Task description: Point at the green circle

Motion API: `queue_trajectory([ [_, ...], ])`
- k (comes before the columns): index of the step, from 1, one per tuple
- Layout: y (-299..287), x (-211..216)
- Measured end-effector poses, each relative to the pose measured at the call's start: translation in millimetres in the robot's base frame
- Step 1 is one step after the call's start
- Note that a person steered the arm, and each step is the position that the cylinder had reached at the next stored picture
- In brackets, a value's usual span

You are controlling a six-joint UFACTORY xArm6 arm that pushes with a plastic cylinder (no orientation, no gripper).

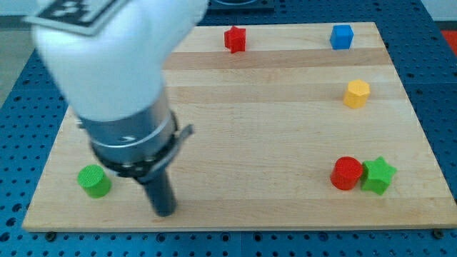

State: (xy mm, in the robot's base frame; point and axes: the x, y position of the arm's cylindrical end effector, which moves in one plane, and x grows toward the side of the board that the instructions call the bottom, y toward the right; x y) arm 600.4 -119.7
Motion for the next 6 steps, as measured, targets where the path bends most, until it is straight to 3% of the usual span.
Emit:
queue_trajectory([
  [3,-126.3,-0.9],
  [5,-131.0,-33.5],
  [6,-105.4,-38.9],
])
